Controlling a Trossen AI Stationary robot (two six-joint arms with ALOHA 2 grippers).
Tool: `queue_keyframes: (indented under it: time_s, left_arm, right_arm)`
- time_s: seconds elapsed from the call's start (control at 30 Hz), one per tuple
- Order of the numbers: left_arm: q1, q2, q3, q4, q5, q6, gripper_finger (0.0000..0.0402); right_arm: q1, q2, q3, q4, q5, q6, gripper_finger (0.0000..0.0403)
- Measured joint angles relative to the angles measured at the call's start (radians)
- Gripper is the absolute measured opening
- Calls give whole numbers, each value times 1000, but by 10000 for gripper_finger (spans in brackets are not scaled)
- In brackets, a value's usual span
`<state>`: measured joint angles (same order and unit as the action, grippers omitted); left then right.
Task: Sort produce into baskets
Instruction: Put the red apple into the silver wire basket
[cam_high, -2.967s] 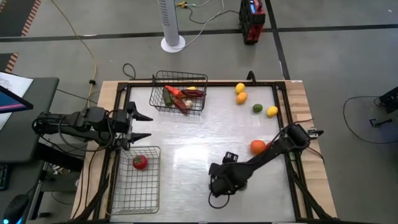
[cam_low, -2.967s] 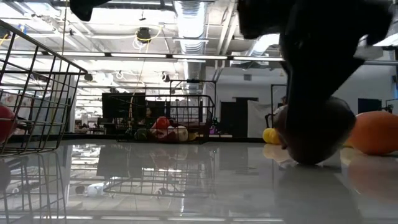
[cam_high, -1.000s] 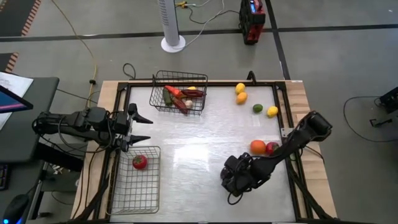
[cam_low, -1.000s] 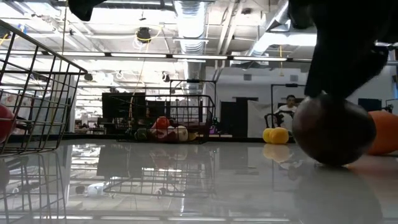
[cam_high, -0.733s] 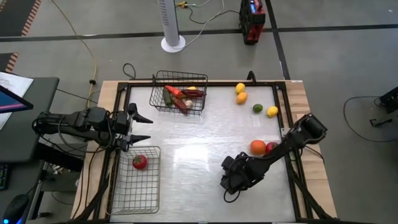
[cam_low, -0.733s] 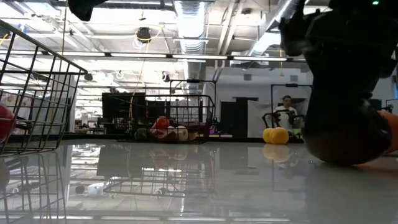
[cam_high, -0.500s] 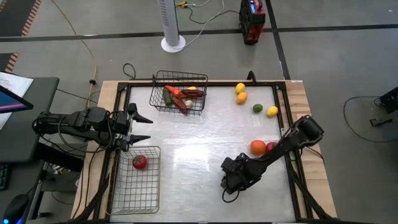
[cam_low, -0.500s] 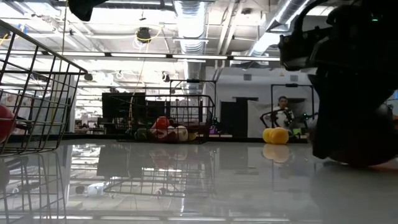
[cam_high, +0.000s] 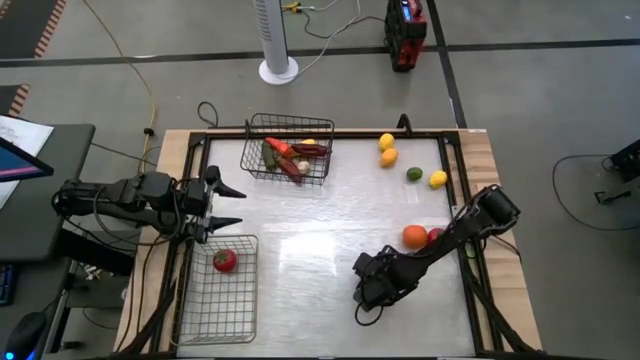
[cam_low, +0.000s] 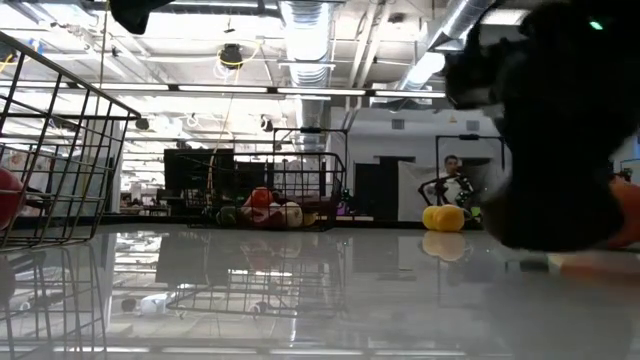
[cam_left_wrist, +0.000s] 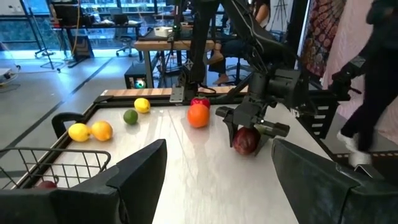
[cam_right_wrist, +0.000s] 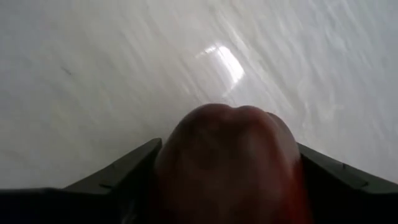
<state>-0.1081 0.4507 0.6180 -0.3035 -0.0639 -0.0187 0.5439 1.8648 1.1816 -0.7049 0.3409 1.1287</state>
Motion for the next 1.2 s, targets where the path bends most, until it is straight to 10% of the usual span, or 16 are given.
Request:
queue_keyframes:
  time_s: [0.8, 1.2]
  left_arm:
    - [0, -188, 42, -37, 32, 8, 279]
    - [0, -206, 41, -28, 73, -6, 279]
  right_arm:
    - [-215, 50, 247, 1040, 20, -813, 335]
    - [-283, 529, 908, 858, -213, -935, 336]
